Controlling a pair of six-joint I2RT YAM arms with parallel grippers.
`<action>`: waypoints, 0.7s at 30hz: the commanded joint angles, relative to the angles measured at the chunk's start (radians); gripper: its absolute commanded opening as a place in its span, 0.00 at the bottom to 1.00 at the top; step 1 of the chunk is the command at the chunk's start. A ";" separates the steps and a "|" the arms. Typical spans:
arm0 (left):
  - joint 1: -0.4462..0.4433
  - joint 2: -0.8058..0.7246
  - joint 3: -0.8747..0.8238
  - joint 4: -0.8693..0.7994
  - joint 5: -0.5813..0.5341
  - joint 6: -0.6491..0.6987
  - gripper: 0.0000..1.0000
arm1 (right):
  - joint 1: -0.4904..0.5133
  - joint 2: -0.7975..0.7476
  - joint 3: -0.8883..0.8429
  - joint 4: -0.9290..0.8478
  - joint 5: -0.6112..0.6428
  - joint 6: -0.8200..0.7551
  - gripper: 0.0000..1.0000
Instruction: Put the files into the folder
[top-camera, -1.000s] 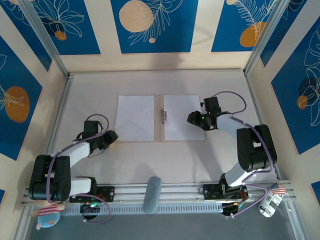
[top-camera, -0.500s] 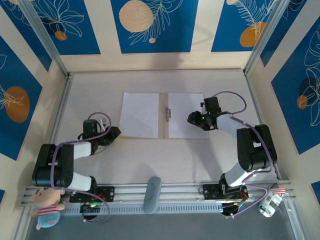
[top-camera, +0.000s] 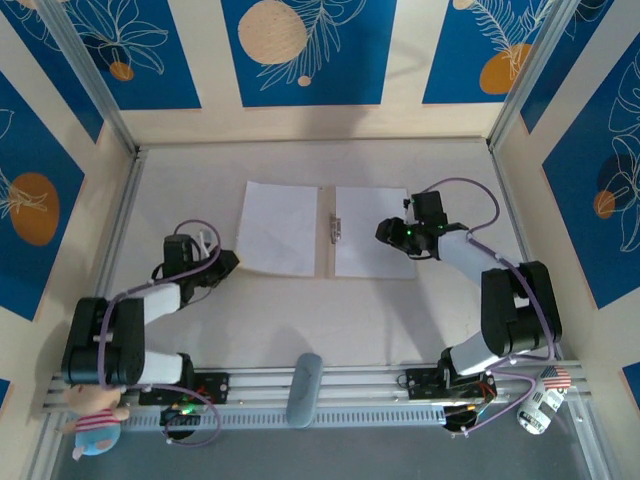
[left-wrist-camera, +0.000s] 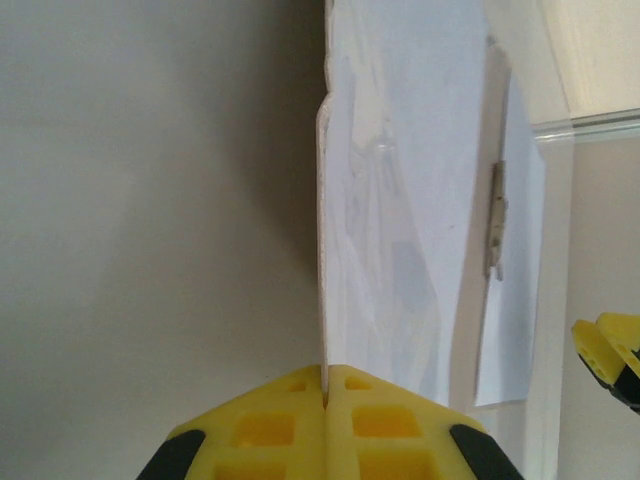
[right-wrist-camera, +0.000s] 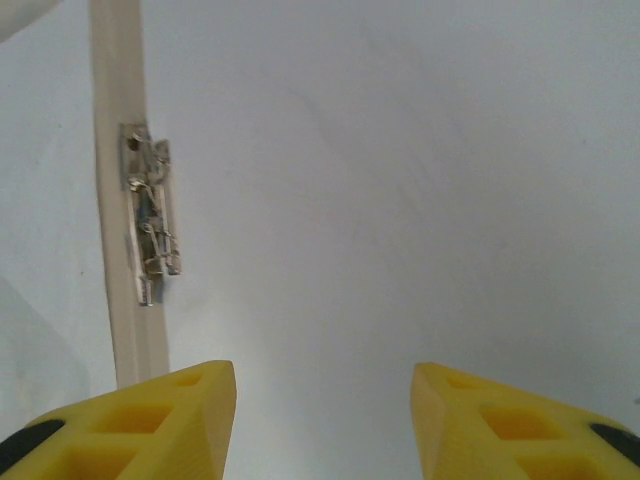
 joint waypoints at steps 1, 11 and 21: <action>-0.030 -0.154 0.119 -0.298 -0.138 0.146 0.00 | -0.002 -0.049 -0.028 0.025 -0.058 0.007 0.51; -0.113 -0.323 0.514 -0.842 -0.479 0.342 0.00 | -0.016 -0.085 -0.039 0.027 -0.084 0.011 0.51; -0.382 -0.101 0.839 -1.095 -0.813 0.457 0.00 | -0.029 -0.090 -0.044 0.027 -0.101 0.018 0.51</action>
